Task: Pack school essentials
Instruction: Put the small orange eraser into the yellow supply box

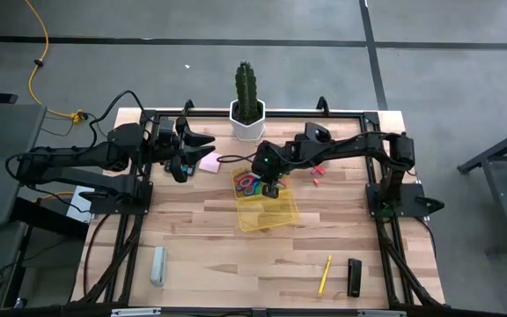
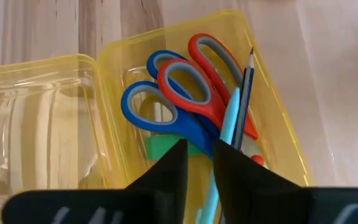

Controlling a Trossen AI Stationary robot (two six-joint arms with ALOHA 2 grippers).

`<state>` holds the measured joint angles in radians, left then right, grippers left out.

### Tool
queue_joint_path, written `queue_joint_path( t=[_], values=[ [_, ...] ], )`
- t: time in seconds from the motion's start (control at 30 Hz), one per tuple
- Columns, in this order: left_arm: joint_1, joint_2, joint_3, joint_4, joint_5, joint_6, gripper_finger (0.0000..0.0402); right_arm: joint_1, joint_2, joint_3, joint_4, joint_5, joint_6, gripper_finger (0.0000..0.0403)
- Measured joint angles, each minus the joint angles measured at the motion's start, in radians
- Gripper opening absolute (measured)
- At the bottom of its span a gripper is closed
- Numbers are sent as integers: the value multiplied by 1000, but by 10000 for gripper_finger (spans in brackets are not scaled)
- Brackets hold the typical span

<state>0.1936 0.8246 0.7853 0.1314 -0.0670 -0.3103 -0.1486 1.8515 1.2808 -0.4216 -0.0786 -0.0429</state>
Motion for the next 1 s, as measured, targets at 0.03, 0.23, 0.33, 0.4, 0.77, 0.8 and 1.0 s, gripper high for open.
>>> queue_joint_path(
  t=[0.03,0.23,0.33,0.4,0.77,0.8,1.0],
  values=[
    [0,0,0,0,0,0,141,0,0,0,0,-1,-1,69],
    [0,0,0,0,2,0,140,0,-8,18,-46,-2,-14,142],
    [0,0,0,-1,2,1,141,-2,-58,46,-127,-4,-52,172],
    [0,0,0,-4,2,9,140,-3,-110,47,-194,-5,-75,182],
    [0,0,0,-13,2,21,140,-9,-605,-398,55,0,203,184],
    [0,0,0,-13,2,30,141,-7,-651,-448,130,0,247,184],
    [0,0,0,-14,0,55,140,-6,-828,-662,599,1,383,184]
  ],
)
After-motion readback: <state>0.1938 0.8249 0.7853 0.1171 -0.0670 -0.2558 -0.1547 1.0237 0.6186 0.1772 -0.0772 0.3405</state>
